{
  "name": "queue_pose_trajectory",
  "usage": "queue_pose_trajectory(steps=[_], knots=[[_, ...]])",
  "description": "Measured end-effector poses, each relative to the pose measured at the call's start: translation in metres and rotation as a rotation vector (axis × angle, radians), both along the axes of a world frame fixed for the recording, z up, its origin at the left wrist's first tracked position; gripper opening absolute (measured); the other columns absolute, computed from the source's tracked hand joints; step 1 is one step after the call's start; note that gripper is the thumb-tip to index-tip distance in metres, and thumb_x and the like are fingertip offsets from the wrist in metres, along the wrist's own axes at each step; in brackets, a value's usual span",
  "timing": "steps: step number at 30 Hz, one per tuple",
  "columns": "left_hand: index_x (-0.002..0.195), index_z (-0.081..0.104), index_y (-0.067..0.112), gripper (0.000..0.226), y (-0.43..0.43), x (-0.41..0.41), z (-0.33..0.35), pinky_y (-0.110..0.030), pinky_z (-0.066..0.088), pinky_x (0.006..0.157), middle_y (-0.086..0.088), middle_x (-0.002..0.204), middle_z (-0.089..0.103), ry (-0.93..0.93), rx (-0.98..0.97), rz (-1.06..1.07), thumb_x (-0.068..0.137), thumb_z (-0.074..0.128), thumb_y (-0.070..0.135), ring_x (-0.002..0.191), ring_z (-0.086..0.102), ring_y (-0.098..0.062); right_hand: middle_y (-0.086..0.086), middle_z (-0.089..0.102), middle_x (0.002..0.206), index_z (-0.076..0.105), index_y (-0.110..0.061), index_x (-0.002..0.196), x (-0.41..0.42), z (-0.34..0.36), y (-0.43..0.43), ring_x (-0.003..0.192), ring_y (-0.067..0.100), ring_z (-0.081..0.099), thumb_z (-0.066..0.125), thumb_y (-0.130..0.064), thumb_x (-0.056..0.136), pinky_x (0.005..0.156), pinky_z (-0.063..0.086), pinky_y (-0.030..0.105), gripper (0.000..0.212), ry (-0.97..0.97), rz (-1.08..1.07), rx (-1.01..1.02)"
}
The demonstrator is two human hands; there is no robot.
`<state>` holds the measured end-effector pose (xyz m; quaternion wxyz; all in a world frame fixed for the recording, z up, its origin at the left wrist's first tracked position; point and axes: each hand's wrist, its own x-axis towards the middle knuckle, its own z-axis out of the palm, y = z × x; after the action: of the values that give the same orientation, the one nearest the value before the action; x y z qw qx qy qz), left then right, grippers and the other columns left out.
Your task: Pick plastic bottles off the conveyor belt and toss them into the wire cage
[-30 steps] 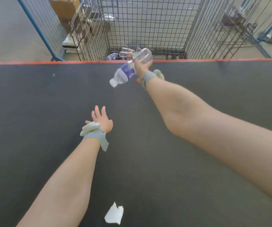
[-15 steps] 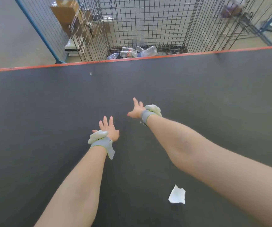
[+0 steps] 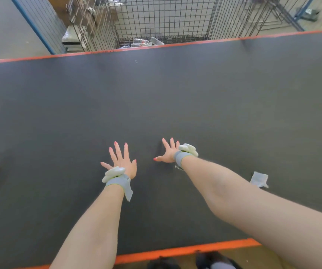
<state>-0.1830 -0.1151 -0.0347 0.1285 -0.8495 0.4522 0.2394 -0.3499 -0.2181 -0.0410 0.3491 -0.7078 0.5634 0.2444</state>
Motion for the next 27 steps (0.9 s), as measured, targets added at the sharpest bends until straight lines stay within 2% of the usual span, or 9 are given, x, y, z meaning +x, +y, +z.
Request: queue_pose_trajectory(steps=[4, 8, 11, 14, 19, 27], knots=[[0.152, -0.01, 0.033, 0.066, 0.026, -0.011, -0.017, -0.067, 0.007, 0.112, -0.003, 0.158, -0.025, 0.091, 0.211, -0.039, 0.099, 0.023, 0.053, 0.148, -0.016, -0.028, -0.001, -0.032, 0.156, -0.019, -0.043, 0.148, -0.044, -0.011, 0.024, 0.147, 0.03, -0.021, 0.063, -0.081, 0.061, 0.114, 0.014, 0.062, 0.126, 0.146, 0.008, -0.055], [0.154, 0.002, 0.024, 0.068, 0.023, -0.024, -0.01, -0.055, 0.013, 0.117, -0.003, 0.162, -0.008, 0.213, 0.113, -0.072, 0.1, 0.037, 0.044, 0.149, -0.002, -0.027, -0.001, -0.024, 0.159, -0.019, -0.043, 0.148, -0.037, -0.002, 0.03, 0.149, 0.031, -0.012, 0.067, -0.081, 0.056, 0.113, 0.023, 0.059, 0.131, 0.141, 0.012, -0.037], [0.154, 0.003, 0.025, 0.068, 0.022, -0.022, 0.012, -0.063, 0.01, 0.114, 0.001, 0.161, -0.007, 0.123, 0.022, -0.064, 0.099, 0.038, 0.044, 0.149, -0.005, -0.019, -0.001, -0.024, 0.16, -0.018, -0.041, 0.15, -0.018, 0.007, 0.033, 0.149, 0.03, -0.013, 0.069, -0.073, 0.065, 0.114, 0.024, 0.05, 0.125, 0.029, 0.041, -0.064], [0.154, 0.0, 0.025, 0.07, 0.029, -0.006, 0.025, -0.067, 0.007, 0.112, 0.001, 0.161, -0.011, 0.056, -0.018, -0.027, 0.099, 0.04, 0.041, 0.149, -0.009, -0.02, 0.001, -0.022, 0.16, -0.016, -0.039, 0.151, -0.006, 0.013, 0.035, 0.149, 0.031, -0.012, 0.069, -0.068, 0.07, 0.117, 0.013, 0.051, 0.121, 0.003, 0.088, -0.106], [0.153, -0.008, 0.025, 0.077, 0.056, 0.039, 0.038, -0.07, 0.007, 0.11, -0.003, 0.159, -0.022, -0.041, -0.015, 0.101, 0.098, 0.044, 0.039, 0.147, -0.017, -0.027, -0.002, -0.023, 0.16, -0.015, -0.041, 0.15, 0.022, 0.018, 0.044, 0.149, 0.029, -0.014, 0.068, -0.065, 0.074, 0.116, 0.019, 0.047, 0.115, -0.039, 0.098, -0.099], [0.151, -0.018, 0.03, 0.091, 0.062, 0.077, 0.028, -0.072, 0.017, 0.107, -0.006, 0.158, -0.025, -0.118, -0.019, 0.222, 0.095, 0.053, 0.039, 0.147, -0.017, -0.031, -0.001, -0.021, 0.16, -0.014, -0.04, 0.151, 0.055, 0.005, 0.056, 0.149, 0.028, -0.012, 0.06, -0.062, 0.082, 0.118, 0.01, 0.048, 0.105, -0.044, 0.141, -0.062]])
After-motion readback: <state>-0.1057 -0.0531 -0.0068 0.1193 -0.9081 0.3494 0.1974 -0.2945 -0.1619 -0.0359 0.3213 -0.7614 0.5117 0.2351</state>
